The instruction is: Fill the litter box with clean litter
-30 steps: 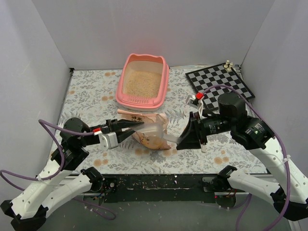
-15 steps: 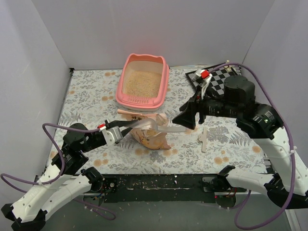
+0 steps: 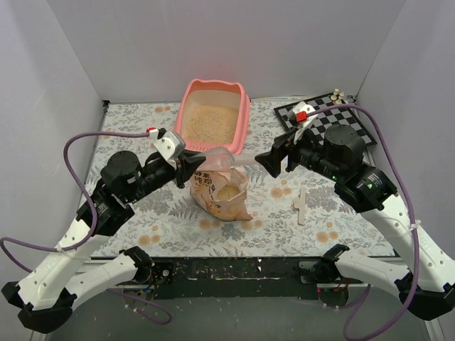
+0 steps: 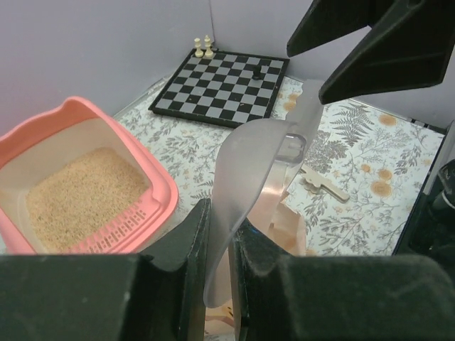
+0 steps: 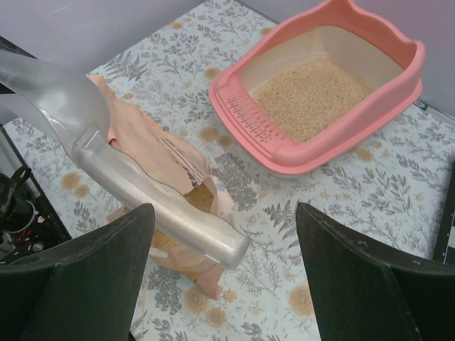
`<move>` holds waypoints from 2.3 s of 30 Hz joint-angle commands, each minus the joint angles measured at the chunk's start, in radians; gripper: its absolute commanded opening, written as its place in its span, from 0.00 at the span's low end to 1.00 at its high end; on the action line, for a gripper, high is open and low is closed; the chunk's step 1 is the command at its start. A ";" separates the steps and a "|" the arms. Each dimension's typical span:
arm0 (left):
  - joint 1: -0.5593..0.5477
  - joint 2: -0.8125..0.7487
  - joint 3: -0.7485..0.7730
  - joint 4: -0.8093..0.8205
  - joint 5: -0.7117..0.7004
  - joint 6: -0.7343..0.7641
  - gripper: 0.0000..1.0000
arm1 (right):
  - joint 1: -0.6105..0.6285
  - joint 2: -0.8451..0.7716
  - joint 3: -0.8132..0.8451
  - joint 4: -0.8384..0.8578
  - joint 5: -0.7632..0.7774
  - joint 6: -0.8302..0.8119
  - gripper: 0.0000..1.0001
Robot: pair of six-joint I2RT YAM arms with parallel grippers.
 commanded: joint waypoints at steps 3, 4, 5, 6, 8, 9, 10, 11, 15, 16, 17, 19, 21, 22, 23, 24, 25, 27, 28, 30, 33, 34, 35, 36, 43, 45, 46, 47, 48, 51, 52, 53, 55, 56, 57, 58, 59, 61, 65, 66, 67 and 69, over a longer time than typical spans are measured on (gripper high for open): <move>0.002 0.076 0.158 -0.161 -0.009 -0.166 0.00 | -0.057 -0.020 -0.005 0.291 -0.143 -0.029 0.88; 0.004 0.082 0.167 -0.183 -0.006 -0.178 0.00 | -0.060 -0.016 0.010 0.290 -0.174 -0.026 0.88; 0.004 0.087 0.171 -0.198 -0.008 -0.190 0.00 | -0.063 -0.007 0.033 0.279 -0.208 -0.024 0.88; 0.004 0.092 0.170 -0.207 -0.008 -0.201 0.00 | -0.066 0.009 0.055 0.262 -0.239 -0.024 0.89; 0.002 0.095 0.165 -0.220 -0.002 -0.228 0.00 | -0.081 0.039 0.102 0.229 -0.320 -0.020 0.89; 0.004 0.096 0.161 -0.221 -0.002 -0.241 0.00 | -0.091 0.055 0.115 0.221 -0.361 -0.014 0.90; 0.004 0.101 0.156 -0.223 0.000 -0.247 0.00 | -0.109 0.073 0.127 0.221 -0.425 -0.006 0.90; 0.004 0.102 0.153 -0.223 0.000 -0.252 0.00 | -0.132 0.087 0.132 0.227 -0.475 0.008 0.91; 0.026 0.133 0.145 -0.166 0.053 -0.247 0.00 | -0.236 0.131 0.090 0.352 -0.621 0.128 0.91; 0.037 0.147 0.155 -0.152 0.078 -0.244 0.00 | -0.261 0.138 0.074 0.397 -0.647 0.156 0.91; 0.049 0.167 0.162 -0.142 0.096 -0.242 0.00 | -0.281 0.145 0.052 0.431 -0.667 0.185 0.91; 0.088 0.196 0.175 -0.110 0.165 -0.233 0.00 | -0.327 0.145 0.003 0.527 -0.705 0.235 0.91; 0.157 0.221 0.188 -0.061 0.251 -0.241 0.00 | -0.373 0.133 -0.057 0.619 -0.733 0.291 0.91; 0.192 0.236 0.198 -0.044 0.300 -0.244 0.00 | -0.393 0.125 -0.089 0.659 -0.751 0.319 0.91; 0.235 0.253 0.204 -0.022 0.352 -0.252 0.00 | -0.420 0.119 -0.118 0.701 -0.765 0.345 0.91; 0.275 0.263 0.204 0.005 0.409 -0.267 0.00 | -0.443 0.113 -0.143 0.739 -0.776 0.371 0.91; 0.304 0.277 0.204 0.035 0.457 -0.285 0.00 | -0.471 0.105 -0.169 0.774 -0.799 0.402 0.91; 0.338 0.303 0.199 0.079 0.523 -0.313 0.00 | -0.520 0.086 -0.229 0.897 -0.829 0.471 0.91; 0.364 0.316 0.185 0.119 0.573 -0.354 0.00 | -0.543 0.078 -0.268 0.951 -0.848 0.507 0.91; 0.417 0.331 0.155 0.194 0.673 -0.420 0.00 | -0.577 0.070 -0.311 1.034 -0.865 0.563 0.91; 0.464 0.323 0.090 0.282 0.748 -0.463 0.00 | -0.611 0.069 -0.365 1.149 -0.872 0.627 0.91; 0.474 0.326 0.086 0.277 0.756 -0.462 0.00 | -0.614 0.072 -0.379 1.198 -0.877 0.658 0.91; 0.478 0.328 0.081 0.280 0.758 -0.460 0.00 | -0.614 0.076 -0.391 1.225 -0.874 0.681 0.91; 0.479 0.331 0.076 0.286 0.756 -0.465 0.00 | -0.618 0.079 -0.401 1.256 -0.868 0.695 0.92; 0.490 0.357 0.064 0.326 0.770 -0.499 0.00 | -0.612 0.161 -0.460 1.572 -0.900 0.948 0.91; 0.488 0.369 0.064 0.332 0.773 -0.509 0.00 | -0.597 0.174 -0.470 1.607 -0.894 0.976 0.91; 0.491 0.374 0.063 0.335 0.775 -0.509 0.00 | -0.585 0.174 -0.468 1.609 -0.892 0.977 0.90; 0.490 0.374 0.060 0.337 0.773 -0.511 0.00 | -0.574 0.176 -0.467 1.599 -0.888 0.968 0.90; 0.491 0.377 0.058 0.337 0.769 -0.512 0.00 | -0.565 0.174 -0.461 1.573 -0.883 0.951 0.90; 0.493 0.386 0.058 0.337 0.761 -0.515 0.00 | -0.534 0.181 -0.445 1.522 -0.874 0.910 0.90; 0.494 0.389 0.058 0.337 0.761 -0.520 0.00 | -0.520 0.185 -0.442 1.520 -0.872 0.907 0.90; 0.496 0.389 0.056 0.335 0.758 -0.523 0.00 | -0.510 0.193 -0.436 1.513 -0.872 0.902 0.90; 0.497 0.394 0.056 0.337 0.758 -0.525 0.00 | -0.482 0.204 -0.430 1.487 -0.862 0.881 0.90; 0.499 0.395 0.060 0.337 0.756 -0.526 0.00 | -0.470 0.207 -0.425 1.473 -0.859 0.868 0.90; 0.501 0.399 0.063 0.337 0.755 -0.525 0.00 | -0.457 0.210 -0.419 1.450 -0.856 0.850 0.89; 0.501 0.400 0.064 0.337 0.752 -0.525 0.00 | -0.447 0.211 -0.416 1.434 -0.846 0.833 0.89; 0.502 0.403 0.066 0.334 0.750 -0.523 0.00 | -0.438 0.210 -0.416 1.418 -0.837 0.819 0.89; 0.502 0.406 0.064 0.334 0.752 -0.520 0.00 | -0.425 0.220 -0.401 1.384 -0.831 0.795 0.89; 0.502 0.414 0.075 0.323 0.756 -0.514 0.00 | -0.410 0.248 -0.359 1.332 -0.848 0.776 0.85; 0.502 0.414 0.079 0.316 0.759 -0.506 0.00 | -0.405 0.257 -0.339 1.298 -0.860 0.761 0.83; 0.502 0.415 0.081 0.311 0.759 -0.502 0.00 | -0.399 0.265 -0.323 1.258 -0.865 0.743 0.83; 0.504 0.417 0.084 0.308 0.759 -0.500 0.00 | -0.394 0.274 -0.295 1.212 -0.877 0.720 0.81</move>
